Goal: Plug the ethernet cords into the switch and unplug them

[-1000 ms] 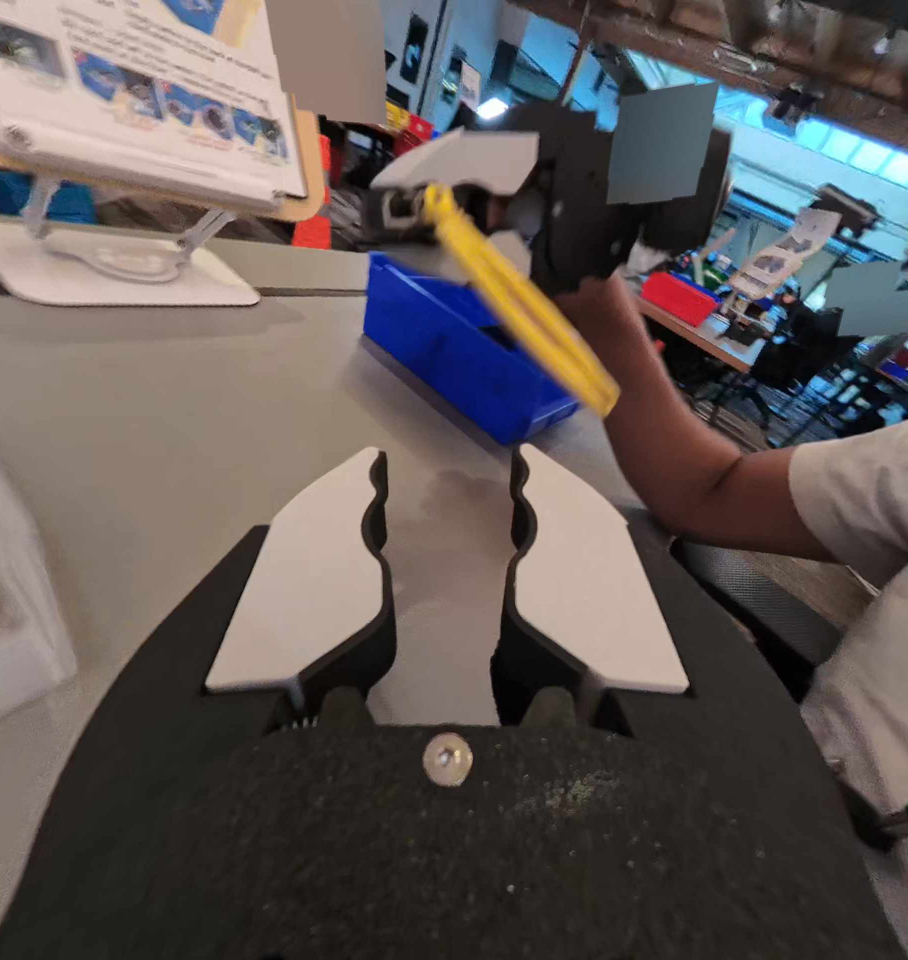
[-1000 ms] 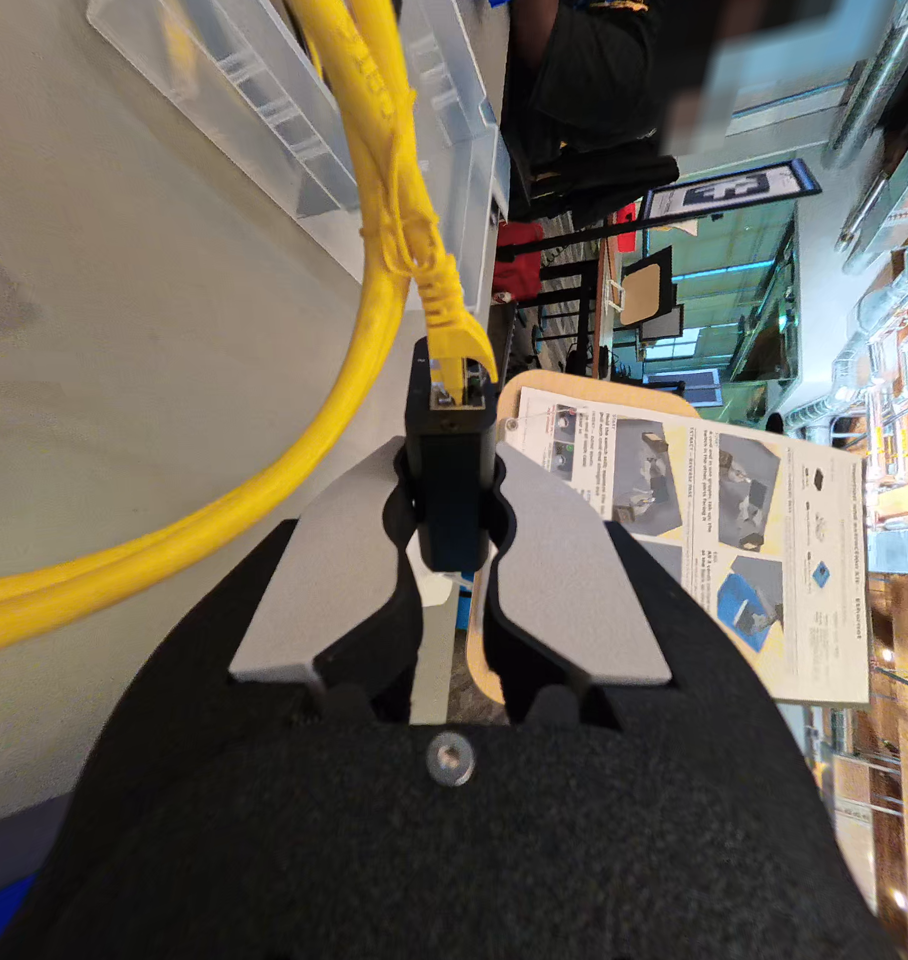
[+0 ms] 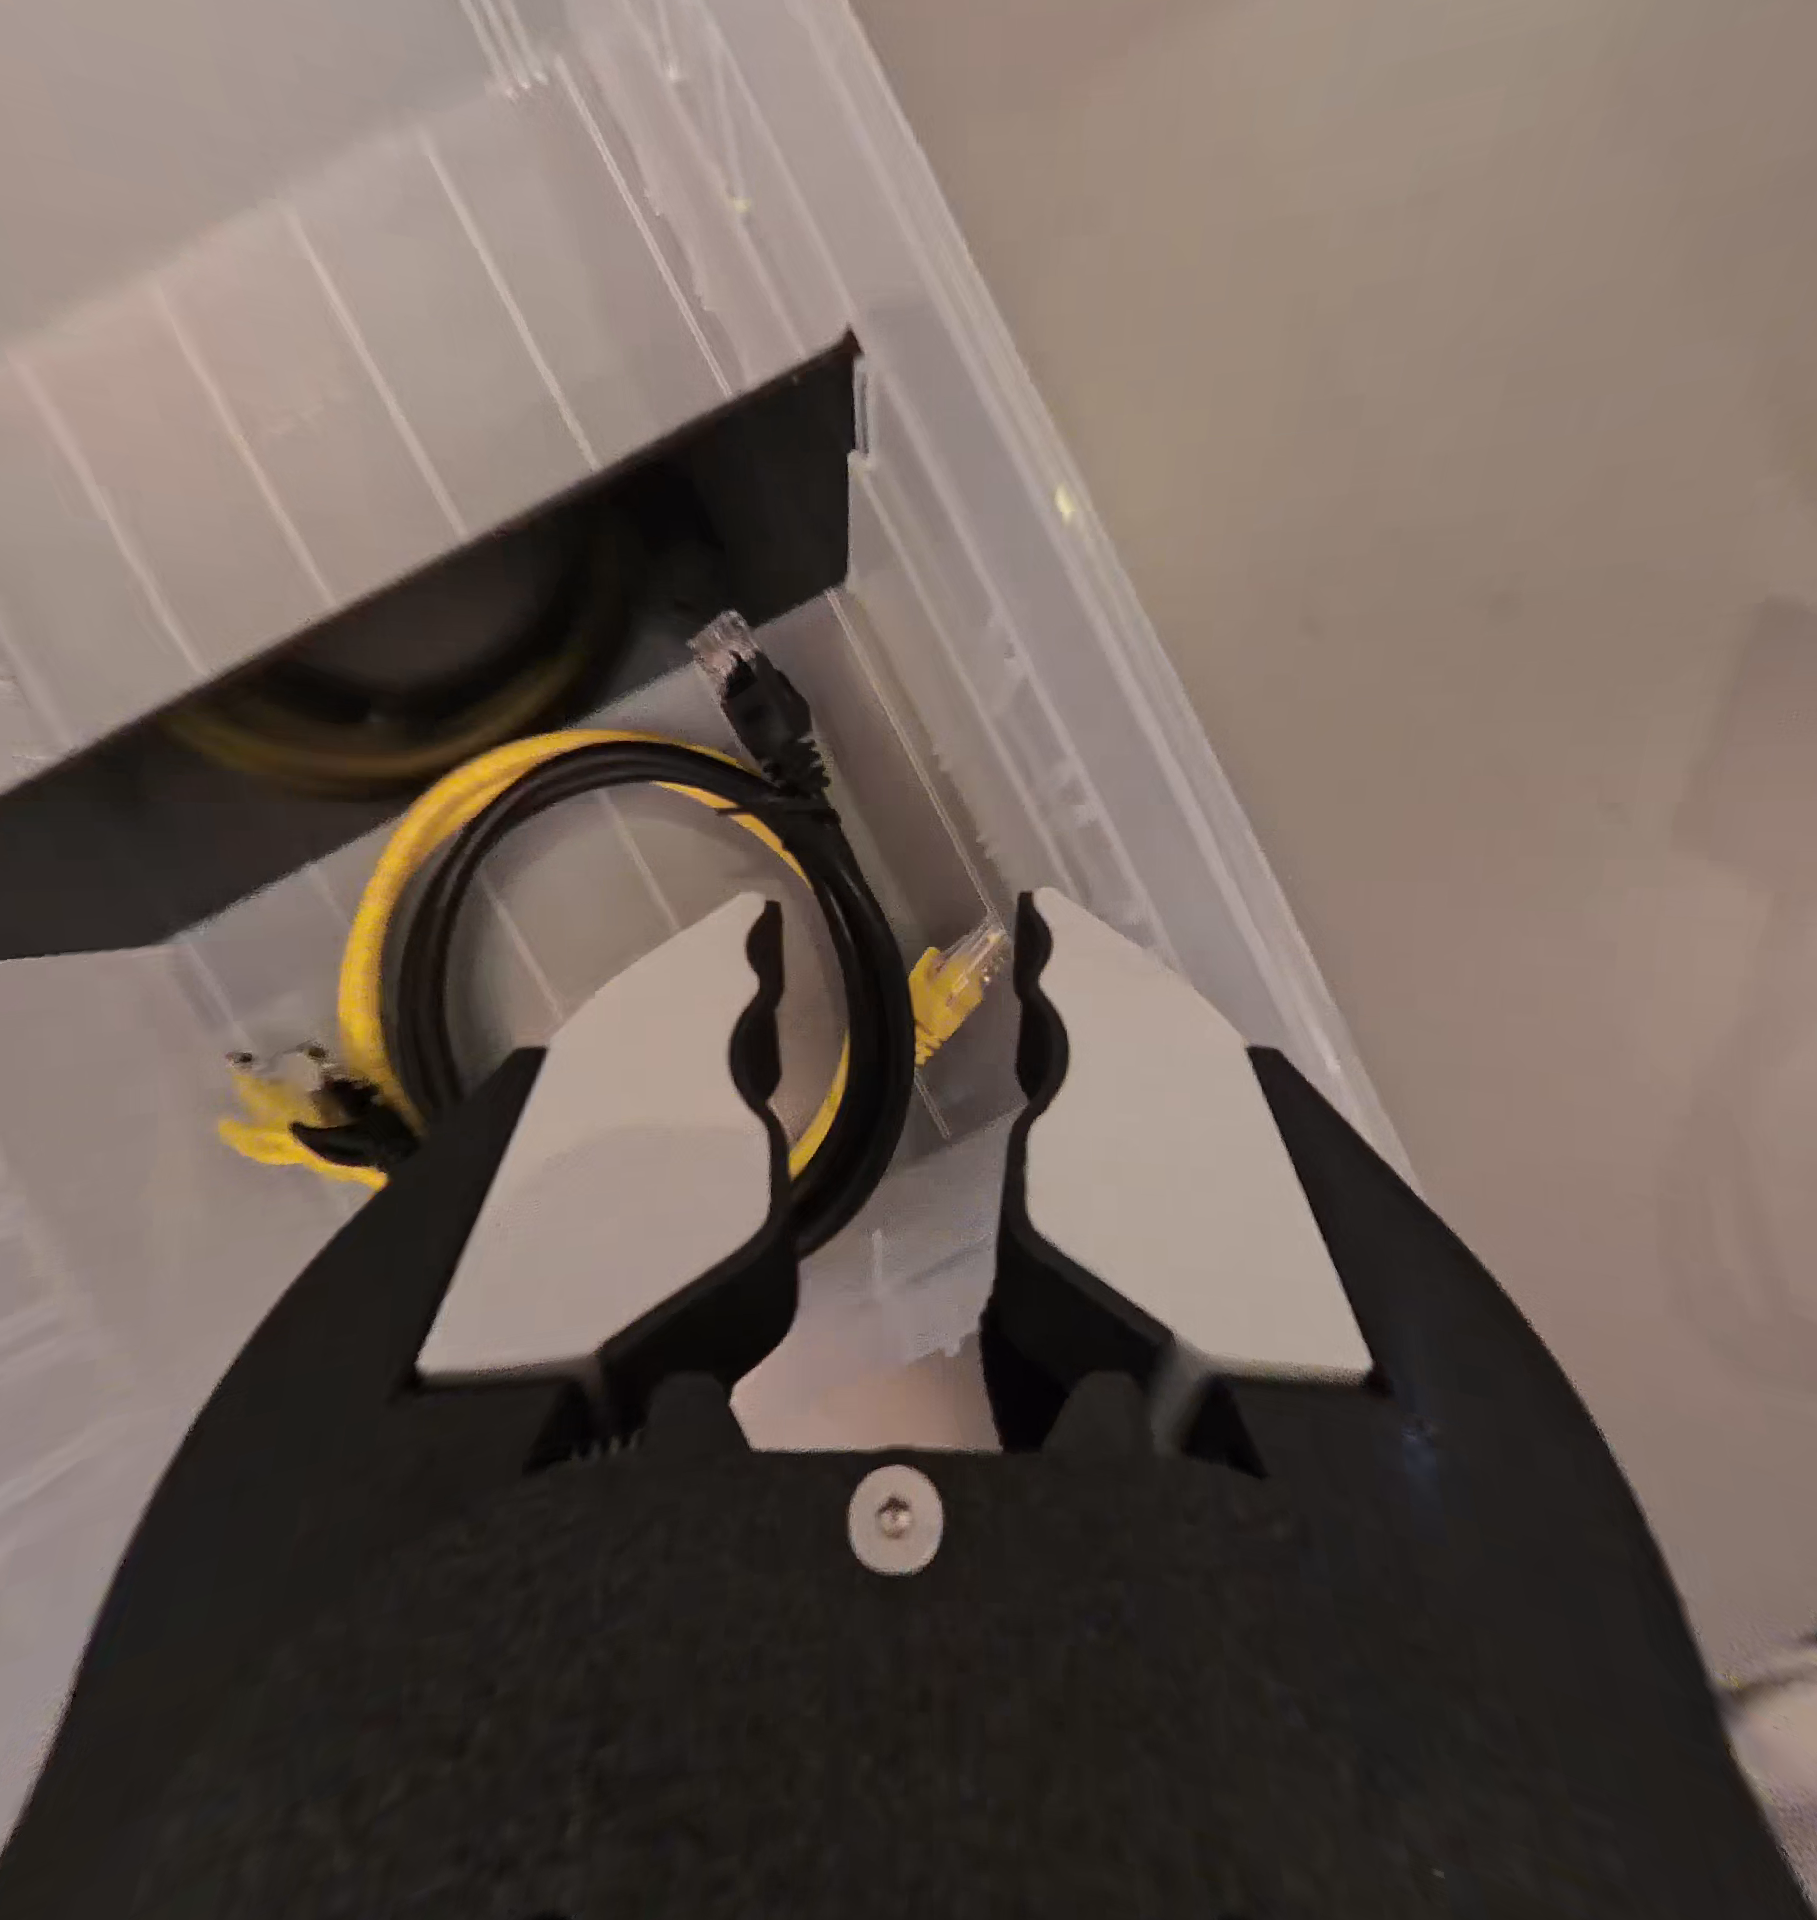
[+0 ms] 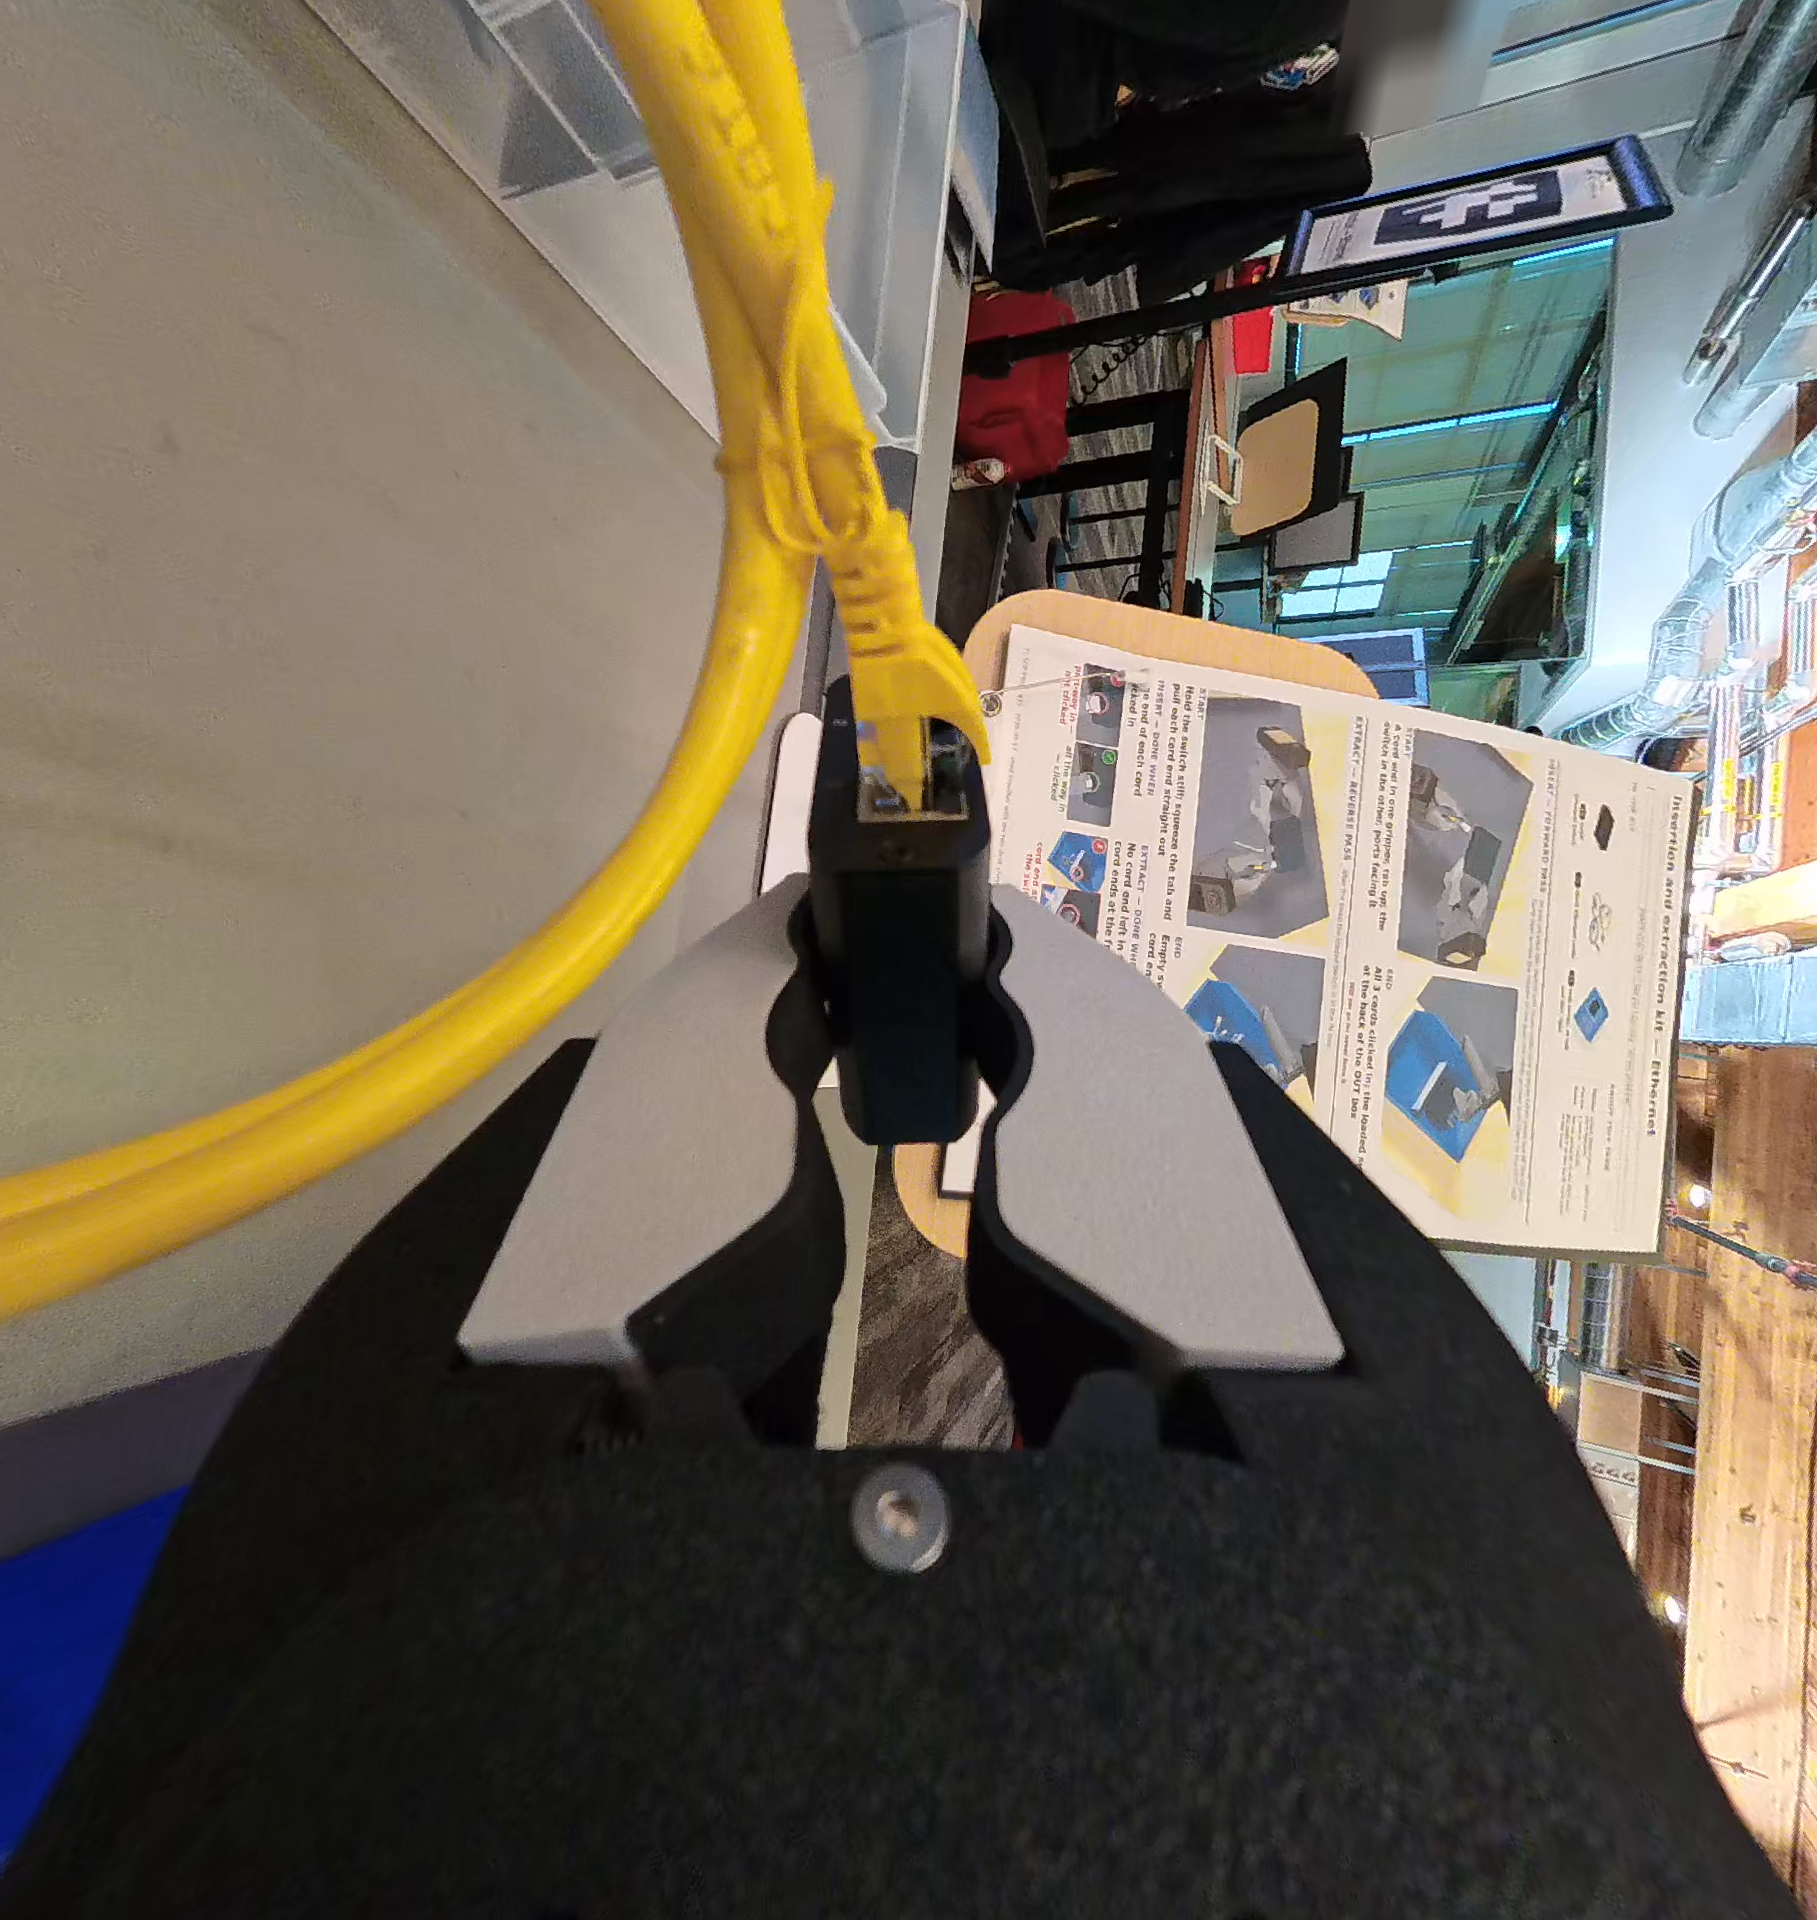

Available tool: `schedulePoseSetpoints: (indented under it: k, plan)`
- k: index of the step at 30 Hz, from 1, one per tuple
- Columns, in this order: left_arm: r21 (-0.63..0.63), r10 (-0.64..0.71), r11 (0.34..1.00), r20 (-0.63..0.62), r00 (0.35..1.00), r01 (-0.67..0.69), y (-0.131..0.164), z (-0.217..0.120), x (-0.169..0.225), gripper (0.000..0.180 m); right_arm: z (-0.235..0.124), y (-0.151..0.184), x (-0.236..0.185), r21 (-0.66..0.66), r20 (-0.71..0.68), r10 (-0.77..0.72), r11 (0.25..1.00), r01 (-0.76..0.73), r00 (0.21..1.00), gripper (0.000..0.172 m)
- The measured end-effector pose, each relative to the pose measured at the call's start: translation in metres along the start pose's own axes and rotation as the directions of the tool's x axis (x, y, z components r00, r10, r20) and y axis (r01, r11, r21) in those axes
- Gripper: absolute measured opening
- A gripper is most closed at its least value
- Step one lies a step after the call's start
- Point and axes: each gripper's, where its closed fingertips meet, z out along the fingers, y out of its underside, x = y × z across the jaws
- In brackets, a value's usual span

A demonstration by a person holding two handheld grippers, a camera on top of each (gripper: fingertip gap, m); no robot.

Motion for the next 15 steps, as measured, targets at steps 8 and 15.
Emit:
schedulePoseSetpoints:
  k: [8,15]
  plan:
    - [-0.091,-0.082,0.993,-0.026,0.996,0.079,0.016,0.017,-0.008,0.016,0.004,-0.001,-0.004,0.0,0.015,-0.006,1.0,0.006,1.0,0.024]
    - [0.141,-0.092,0.983,-0.159,0.983,0.115,0.001,-0.045,-0.001,0.004,0.002,-0.002,-0.003,0.0,0.013,-0.005,1.0,0.005,1.0,0.024]
